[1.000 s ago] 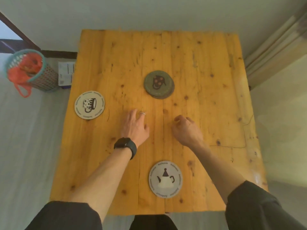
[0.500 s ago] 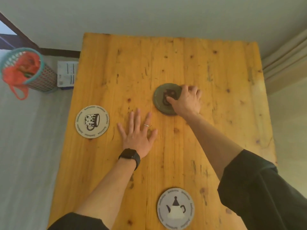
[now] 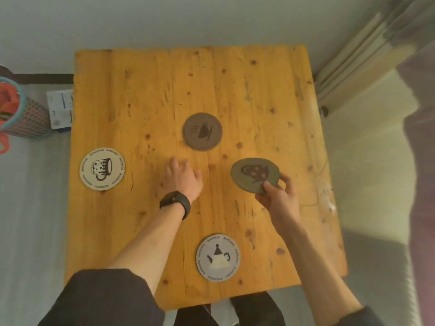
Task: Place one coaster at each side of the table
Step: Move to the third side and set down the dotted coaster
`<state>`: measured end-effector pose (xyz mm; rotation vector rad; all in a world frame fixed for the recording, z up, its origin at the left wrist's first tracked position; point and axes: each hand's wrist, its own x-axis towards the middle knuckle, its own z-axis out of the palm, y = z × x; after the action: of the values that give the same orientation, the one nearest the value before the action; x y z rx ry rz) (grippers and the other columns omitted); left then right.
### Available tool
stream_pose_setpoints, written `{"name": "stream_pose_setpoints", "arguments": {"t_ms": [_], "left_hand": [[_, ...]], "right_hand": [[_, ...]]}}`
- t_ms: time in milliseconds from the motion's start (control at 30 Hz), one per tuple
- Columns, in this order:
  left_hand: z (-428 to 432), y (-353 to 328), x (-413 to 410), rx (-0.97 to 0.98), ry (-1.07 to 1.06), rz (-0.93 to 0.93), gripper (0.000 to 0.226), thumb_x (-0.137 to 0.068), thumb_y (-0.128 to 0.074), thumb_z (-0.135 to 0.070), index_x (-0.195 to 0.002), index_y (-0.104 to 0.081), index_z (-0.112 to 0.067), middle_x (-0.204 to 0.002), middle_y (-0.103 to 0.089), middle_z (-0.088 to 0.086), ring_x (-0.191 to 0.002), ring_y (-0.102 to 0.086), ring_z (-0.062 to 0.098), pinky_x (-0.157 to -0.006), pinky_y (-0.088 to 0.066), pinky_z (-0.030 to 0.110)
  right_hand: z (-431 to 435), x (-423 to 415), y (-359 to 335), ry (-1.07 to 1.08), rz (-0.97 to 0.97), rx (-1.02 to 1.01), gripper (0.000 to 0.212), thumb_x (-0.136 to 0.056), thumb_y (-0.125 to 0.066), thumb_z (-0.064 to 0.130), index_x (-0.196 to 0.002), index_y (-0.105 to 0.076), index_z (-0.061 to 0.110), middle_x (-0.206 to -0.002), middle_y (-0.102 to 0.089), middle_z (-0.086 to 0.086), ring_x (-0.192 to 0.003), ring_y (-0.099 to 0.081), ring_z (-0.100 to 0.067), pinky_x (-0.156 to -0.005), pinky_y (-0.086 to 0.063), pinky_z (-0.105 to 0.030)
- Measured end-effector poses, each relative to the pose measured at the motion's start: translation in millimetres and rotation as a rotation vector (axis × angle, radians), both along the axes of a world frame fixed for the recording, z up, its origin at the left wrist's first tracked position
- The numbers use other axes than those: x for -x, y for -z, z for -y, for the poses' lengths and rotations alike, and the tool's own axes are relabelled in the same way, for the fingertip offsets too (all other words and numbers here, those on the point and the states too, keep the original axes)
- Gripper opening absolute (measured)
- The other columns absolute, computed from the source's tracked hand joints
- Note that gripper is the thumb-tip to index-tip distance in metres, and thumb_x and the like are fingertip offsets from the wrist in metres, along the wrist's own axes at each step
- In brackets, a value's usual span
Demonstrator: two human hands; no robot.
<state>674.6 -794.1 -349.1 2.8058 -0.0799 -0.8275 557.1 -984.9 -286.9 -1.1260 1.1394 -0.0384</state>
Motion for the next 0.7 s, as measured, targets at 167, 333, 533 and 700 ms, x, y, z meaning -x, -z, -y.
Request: {"name": "stream_pose_setpoints", "arguments": {"t_ms": [167, 333, 533, 700], "left_hand": [[107.4, -69.3, 97.0, 0.567, -0.165, -0.552, 0.062, -0.096, -0.042, -0.058, -0.128, -0.058, -0.008, -0.128, -0.063, 0.012, -0.109, -0.064, 0.028, -0.099, -0.047, 0.043], [197.8, -77.5, 198.5, 0.743, -0.439, -0.742, 0.030, -0.096, -0.061, -0.023, -0.124, -0.056, -0.015, -0.109, -0.067, 0.003, -0.085, -0.064, 0.013, -0.084, -0.055, 0.043], [276.0, -77.2, 270.4, 0.722, -0.497, -0.697, 0.033, -0.093, -0.065, -0.016, -0.125, -0.057, -0.017, -0.092, -0.071, 0.007, -0.066, -0.062, 0.012, -0.046, -0.044, 0.019], [310.2, -84.1, 292.0, 0.723, -0.510, -0.622, 0.033, -0.093, -0.065, -0.020, -0.124, -0.057, -0.028, -0.101, -0.075, 0.004, -0.075, -0.065, 0.008, -0.056, -0.044, 0.020]], "right_hand": [[45.7, 124.1, -30.3, 0.217, -0.054, -0.186, 0.032, -0.097, -0.050, -0.009, -0.119, -0.043, 0.013, -0.104, -0.061, -0.027, -0.090, -0.062, -0.037, -0.058, -0.059, -0.029], [113.6, 203.7, -38.0, 0.077, -0.115, -0.077, 0.025, -0.092, -0.059, -0.007, -0.108, -0.047, 0.007, -0.105, -0.066, -0.019, -0.087, -0.068, -0.033, -0.067, -0.061, -0.033], [224.6, 266.7, -34.9, -0.093, -0.184, 0.017, 0.028, -0.090, -0.074, 0.020, -0.113, -0.060, 0.011, -0.099, -0.073, -0.003, -0.085, -0.074, -0.020, -0.058, -0.059, -0.032], [287.8, 282.2, -29.6, -0.379, -0.274, 0.225, 0.017, -0.089, -0.071, 0.031, -0.104, -0.062, 0.031, -0.088, -0.076, 0.005, -0.081, -0.074, -0.018, -0.074, -0.061, -0.041]]}}
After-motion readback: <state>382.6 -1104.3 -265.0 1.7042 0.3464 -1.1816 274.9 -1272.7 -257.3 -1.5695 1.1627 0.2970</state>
